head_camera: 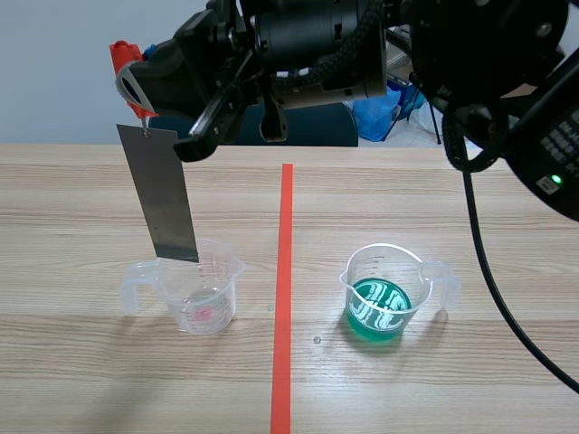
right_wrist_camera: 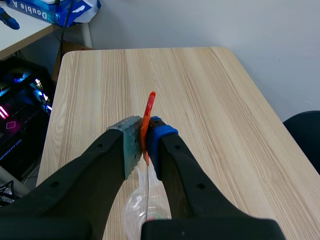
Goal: Do the redox reaction experiment
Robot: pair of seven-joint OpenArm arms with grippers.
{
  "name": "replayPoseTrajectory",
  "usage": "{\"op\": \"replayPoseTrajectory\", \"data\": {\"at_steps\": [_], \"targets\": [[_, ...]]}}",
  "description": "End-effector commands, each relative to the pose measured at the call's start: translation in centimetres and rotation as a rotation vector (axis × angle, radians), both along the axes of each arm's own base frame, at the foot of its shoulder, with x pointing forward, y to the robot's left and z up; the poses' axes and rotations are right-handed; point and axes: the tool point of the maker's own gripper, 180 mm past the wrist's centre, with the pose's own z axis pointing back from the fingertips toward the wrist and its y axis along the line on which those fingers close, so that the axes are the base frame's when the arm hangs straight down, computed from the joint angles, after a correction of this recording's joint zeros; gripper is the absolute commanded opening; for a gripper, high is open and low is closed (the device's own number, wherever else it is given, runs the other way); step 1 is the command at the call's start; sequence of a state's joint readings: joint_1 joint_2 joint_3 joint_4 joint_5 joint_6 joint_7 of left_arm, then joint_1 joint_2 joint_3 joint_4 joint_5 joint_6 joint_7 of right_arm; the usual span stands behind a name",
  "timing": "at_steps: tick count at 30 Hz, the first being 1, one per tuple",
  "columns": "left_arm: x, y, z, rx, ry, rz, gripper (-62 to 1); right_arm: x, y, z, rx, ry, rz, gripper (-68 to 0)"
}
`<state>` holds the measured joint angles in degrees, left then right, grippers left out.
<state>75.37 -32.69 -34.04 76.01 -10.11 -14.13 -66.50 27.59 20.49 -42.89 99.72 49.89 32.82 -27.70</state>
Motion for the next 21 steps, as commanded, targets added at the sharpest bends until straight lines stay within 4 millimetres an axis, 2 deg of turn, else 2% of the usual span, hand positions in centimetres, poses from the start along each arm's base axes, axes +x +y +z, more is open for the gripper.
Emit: {"op": "replayPoseTrajectory", "data": {"at_steps": [1,21], "targets": [[0.23,-0.05,0.73,-0.012,-0.031,0.002,1.4,0.06,0.15,0.95,0.017,-0.021,0.007,-66.9],[0.23,-0.05,0.73,-0.012,-0.031,0.002,1.4,0.06,0.15,0.96,0.017,-0.021,0.007,-66.9]]}}
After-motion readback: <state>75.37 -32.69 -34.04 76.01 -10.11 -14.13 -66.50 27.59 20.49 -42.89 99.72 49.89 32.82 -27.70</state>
